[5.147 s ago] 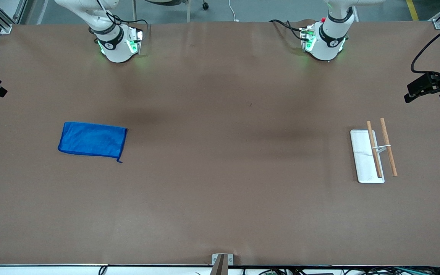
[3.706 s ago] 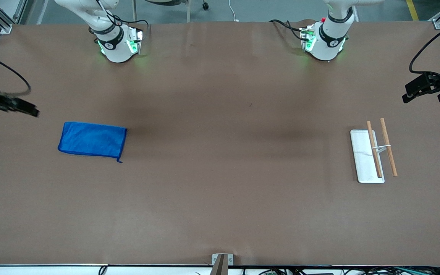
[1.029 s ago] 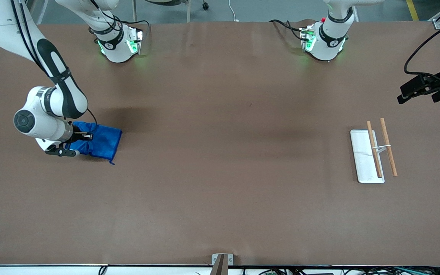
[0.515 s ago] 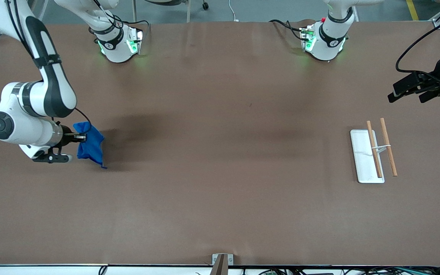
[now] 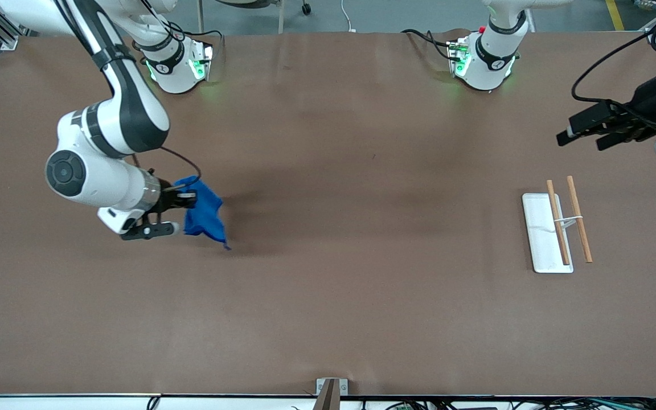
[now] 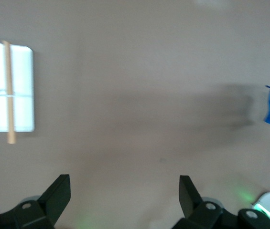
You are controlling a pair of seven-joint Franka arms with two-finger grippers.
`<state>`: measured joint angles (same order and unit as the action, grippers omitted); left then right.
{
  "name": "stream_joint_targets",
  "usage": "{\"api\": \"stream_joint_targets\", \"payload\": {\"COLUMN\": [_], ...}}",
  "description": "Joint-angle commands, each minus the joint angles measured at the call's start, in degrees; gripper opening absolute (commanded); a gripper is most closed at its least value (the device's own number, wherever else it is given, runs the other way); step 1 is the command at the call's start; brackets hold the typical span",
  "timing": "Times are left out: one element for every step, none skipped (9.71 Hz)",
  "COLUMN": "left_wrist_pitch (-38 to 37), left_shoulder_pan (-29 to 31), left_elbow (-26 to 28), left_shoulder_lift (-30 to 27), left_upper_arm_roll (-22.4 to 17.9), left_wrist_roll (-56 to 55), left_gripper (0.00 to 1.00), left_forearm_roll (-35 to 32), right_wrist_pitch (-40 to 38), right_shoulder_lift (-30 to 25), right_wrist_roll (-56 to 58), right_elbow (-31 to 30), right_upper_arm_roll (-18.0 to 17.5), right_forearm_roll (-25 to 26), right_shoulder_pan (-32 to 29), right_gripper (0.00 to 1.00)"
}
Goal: Right arm passes towel to left arm to hang
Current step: 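Carry the towel toward the middle while the left gripper approaches it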
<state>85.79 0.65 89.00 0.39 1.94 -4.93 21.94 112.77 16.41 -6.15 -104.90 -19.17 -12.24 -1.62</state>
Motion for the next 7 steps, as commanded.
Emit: {"api": "stream_joint_targets", "payload": {"left_wrist_pitch": [-0.18,-0.18,-0.01,0.17,0.34,0.43,1.04], "left_shoulder_pan": [-1.34,-2.22,-2.75,-3.2,-3.46,-3.38,-3.46], "left_elbow": [5.72,7.83,10.55,12.84,15.21,17.32,18.48], "left_shoulder_lift": [0.4,0.66,0.75,1.1,1.88,2.59,3.64], "left_upper_arm_roll": [0.0,-0.09,-0.01,-0.09,-0.01,0.0,0.08], "left_wrist_roll": [1.58,4.2,6.83,8.77,10.62,11.86,14.31], "left_gripper": [1.0,1.0,0.99,0.96,0.93,0.94,0.94], "left_forearm_roll": [5.62,7.74,10.29,14.57,19.49,22.93,24.1], "right_wrist_pitch": [1.83,4.19,6.65,9.29,12.71,15.78,17.64], "right_shoulder_lift": [0.38,0.55,1.51,1.87,2.57,3.71,5.2], "right_wrist_roll": [0.34,0.43,0.43,0.52,0.52,0.52,0.52], "right_elbow": [1.27,1.27,1.27,1.27,1.27,1.71,3.11], "right_upper_arm_roll": [-5.06,-8.22,-10.86,-13.07,-14.92,-16.76,-18.61], "right_forearm_roll": [-8.11,-11.11,-14.62,-19.44,-24.01,-28.15,-31.5], "right_shoulder_pan": [0.21,0.64,1.26,1.44,2.22,2.93,3.28], "right_gripper": [0.0,0.0,0.0,0.0,0.0,0.0,0.0]}}
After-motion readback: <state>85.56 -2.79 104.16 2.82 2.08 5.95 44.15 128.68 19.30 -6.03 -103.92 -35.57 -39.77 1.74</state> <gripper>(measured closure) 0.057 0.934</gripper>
